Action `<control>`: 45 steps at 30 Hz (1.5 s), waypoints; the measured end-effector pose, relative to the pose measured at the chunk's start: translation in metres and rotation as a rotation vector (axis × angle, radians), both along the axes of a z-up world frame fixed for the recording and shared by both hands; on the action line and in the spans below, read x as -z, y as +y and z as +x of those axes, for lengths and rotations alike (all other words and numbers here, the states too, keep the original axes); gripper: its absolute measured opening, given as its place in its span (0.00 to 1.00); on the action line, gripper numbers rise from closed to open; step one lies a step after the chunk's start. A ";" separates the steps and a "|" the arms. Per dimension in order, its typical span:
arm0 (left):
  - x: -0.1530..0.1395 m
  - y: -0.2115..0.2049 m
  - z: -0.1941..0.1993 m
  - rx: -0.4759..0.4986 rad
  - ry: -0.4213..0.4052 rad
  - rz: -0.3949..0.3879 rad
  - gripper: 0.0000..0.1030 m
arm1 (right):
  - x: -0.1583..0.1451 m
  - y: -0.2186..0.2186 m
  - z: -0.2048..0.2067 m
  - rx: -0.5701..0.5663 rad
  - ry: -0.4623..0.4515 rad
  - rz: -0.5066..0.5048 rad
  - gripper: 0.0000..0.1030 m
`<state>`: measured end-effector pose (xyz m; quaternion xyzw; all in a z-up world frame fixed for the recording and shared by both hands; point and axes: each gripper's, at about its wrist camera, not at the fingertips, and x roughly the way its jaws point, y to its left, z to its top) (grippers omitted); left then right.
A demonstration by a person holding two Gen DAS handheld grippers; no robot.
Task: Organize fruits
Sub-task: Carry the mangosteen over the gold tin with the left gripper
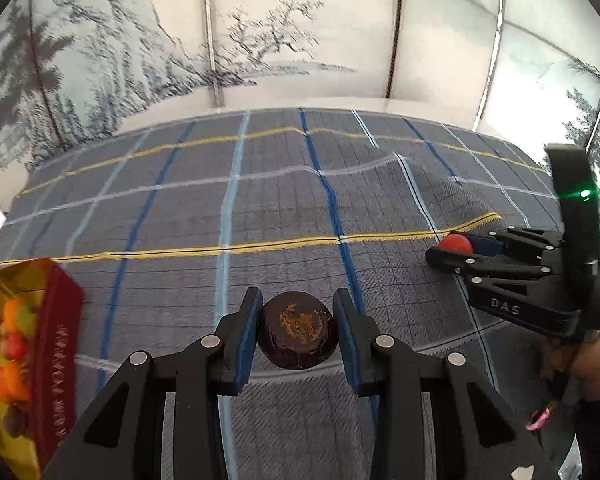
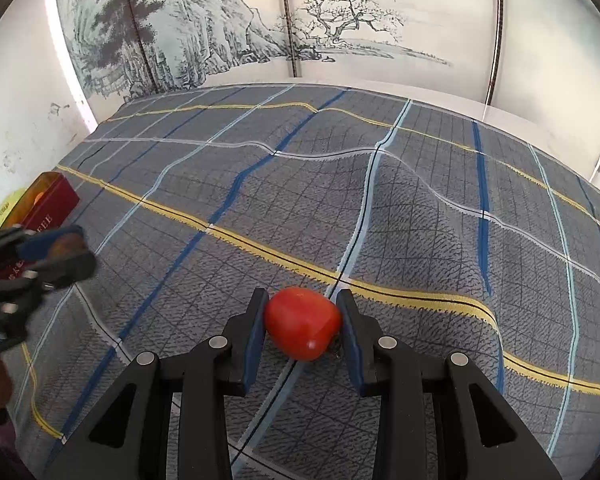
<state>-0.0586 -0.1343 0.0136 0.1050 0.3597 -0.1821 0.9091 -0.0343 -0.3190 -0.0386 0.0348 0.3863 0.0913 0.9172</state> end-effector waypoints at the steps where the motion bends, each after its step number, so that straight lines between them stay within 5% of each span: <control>1: -0.003 0.002 -0.003 -0.005 -0.007 0.000 0.31 | 0.000 0.000 0.000 0.001 0.000 -0.005 0.35; 20: -0.049 0.106 -0.056 -0.187 -0.173 0.006 0.31 | 0.001 0.012 0.000 0.009 -0.001 -0.094 0.35; 45: -0.045 0.207 -0.060 -0.351 -0.184 -0.033 0.31 | 0.000 0.019 -0.003 0.019 -0.014 -0.171 0.35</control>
